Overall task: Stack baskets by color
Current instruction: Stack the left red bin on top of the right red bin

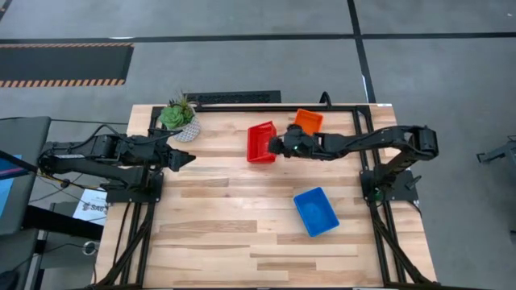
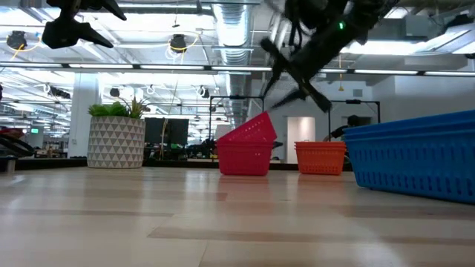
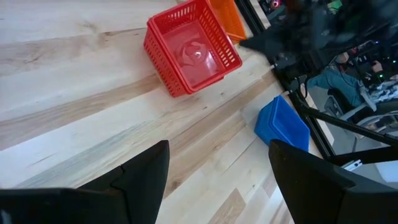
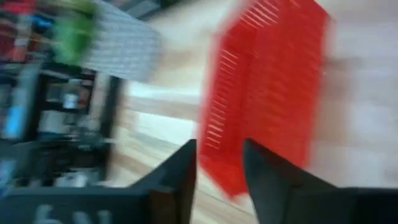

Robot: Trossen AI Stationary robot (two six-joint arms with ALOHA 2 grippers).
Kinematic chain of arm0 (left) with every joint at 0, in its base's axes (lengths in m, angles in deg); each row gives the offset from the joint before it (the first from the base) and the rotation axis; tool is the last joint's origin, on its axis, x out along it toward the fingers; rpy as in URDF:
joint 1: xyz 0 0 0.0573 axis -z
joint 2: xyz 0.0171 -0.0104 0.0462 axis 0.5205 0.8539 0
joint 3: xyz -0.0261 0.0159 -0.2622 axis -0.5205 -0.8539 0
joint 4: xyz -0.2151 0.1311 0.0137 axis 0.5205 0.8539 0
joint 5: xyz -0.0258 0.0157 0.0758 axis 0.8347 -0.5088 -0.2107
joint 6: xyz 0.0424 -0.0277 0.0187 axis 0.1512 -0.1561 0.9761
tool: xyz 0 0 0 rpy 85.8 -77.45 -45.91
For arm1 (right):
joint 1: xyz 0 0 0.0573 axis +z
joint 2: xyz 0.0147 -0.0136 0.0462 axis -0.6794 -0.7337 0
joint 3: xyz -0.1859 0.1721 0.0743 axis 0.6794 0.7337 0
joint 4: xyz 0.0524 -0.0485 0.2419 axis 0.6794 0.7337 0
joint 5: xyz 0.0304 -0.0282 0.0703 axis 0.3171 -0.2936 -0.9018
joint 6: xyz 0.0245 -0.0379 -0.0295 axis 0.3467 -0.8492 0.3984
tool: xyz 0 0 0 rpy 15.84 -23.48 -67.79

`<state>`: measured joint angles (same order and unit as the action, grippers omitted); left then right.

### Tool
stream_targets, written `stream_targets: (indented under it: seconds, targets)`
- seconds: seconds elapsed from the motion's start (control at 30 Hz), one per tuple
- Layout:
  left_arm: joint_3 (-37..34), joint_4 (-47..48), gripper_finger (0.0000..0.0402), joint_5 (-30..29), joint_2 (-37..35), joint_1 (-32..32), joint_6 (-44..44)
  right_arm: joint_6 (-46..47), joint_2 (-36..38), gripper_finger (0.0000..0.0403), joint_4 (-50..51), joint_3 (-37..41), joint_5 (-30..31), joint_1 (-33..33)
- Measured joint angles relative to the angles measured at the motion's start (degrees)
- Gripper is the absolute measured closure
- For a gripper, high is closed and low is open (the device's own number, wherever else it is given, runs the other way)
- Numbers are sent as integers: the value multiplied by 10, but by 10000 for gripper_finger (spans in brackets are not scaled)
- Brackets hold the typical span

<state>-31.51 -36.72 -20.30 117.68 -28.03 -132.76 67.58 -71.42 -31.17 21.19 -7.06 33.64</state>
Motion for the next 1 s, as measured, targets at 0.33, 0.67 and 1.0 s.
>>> stream_targets:
  seconds: [0.33, 0.67, 1.0]
  targets:
    - [0, 0, 139, -8, 0, 0, 0, -80, 0, 185, 143, -80, 22, -23]
    - [0, 2, 139, -14, 0, 0, 0, -103, -85, 216, 143, -96, 4, -31]
    - [0, 2, 139, -19, 0, 0, -1, -100, -91, 223, 95, -97, -36, -50]
